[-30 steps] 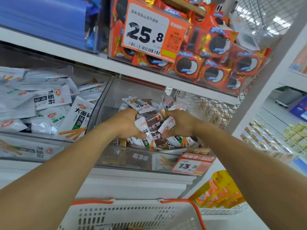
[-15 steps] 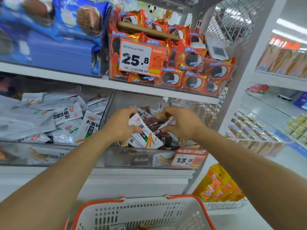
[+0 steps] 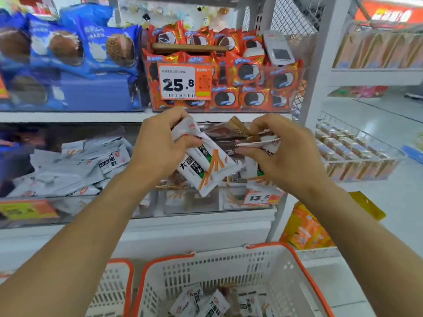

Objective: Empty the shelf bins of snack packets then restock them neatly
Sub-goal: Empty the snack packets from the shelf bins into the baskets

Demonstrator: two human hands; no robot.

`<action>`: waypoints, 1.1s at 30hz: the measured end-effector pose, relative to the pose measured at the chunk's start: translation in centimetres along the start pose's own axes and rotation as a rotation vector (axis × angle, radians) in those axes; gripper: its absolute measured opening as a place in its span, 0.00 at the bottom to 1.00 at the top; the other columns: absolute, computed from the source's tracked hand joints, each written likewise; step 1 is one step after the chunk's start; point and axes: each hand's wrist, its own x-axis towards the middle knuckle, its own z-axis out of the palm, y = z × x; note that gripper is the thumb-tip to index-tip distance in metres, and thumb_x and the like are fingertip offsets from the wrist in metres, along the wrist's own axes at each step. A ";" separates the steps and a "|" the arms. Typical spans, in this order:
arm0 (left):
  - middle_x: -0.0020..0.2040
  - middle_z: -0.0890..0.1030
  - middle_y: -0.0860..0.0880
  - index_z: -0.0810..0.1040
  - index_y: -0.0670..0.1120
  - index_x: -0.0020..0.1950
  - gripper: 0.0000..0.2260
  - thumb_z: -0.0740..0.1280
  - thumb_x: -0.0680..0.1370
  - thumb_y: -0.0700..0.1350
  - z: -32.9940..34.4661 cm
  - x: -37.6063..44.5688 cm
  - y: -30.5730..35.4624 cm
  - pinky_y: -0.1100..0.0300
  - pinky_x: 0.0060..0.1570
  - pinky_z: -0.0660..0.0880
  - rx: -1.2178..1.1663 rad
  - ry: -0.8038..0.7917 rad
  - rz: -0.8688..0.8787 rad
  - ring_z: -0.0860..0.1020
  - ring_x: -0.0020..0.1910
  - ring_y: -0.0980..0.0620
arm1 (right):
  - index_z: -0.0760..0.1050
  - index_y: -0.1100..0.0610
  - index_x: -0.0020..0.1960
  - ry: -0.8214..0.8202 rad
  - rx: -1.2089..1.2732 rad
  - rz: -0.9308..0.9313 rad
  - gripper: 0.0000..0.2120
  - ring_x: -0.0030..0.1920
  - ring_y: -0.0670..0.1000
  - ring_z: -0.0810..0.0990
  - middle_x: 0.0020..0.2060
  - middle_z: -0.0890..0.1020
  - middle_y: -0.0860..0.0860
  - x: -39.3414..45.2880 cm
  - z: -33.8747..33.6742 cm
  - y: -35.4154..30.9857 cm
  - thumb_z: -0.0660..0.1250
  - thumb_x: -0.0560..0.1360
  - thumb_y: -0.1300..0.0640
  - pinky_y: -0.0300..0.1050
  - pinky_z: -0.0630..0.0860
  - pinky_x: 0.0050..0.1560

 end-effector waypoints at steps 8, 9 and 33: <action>0.35 0.79 0.58 0.76 0.49 0.40 0.11 0.77 0.72 0.39 -1.2 -5.6 2.0 0.73 0.31 0.69 0.084 -0.071 -0.076 0.78 0.35 0.67 | 0.73 0.47 0.51 -0.204 0.172 0.187 0.15 0.49 0.41 0.76 0.44 0.77 0.35 -5.4 -1.9 -2.6 0.77 0.71 0.48 0.31 0.71 0.48; 0.37 0.80 0.55 0.77 0.48 0.41 0.09 0.77 0.72 0.40 -0.9 -6.7 1.4 0.70 0.32 0.69 0.095 -0.083 -0.113 0.78 0.37 0.63 | 0.73 0.46 0.51 -0.288 0.187 0.230 0.15 0.49 0.42 0.76 0.45 0.77 0.34 -5.9 -1.6 -2.5 0.77 0.71 0.47 0.32 0.71 0.48; 0.41 0.83 0.48 0.81 0.48 0.44 0.02 0.72 0.77 0.43 6.8 -8.6 -7.0 0.48 0.48 0.80 0.111 -0.385 -0.311 0.82 0.40 0.47 | 0.81 0.57 0.56 -0.888 0.120 0.158 0.10 0.42 0.42 0.79 0.47 0.83 0.47 -7.1 7.0 3.7 0.73 0.77 0.54 0.38 0.77 0.49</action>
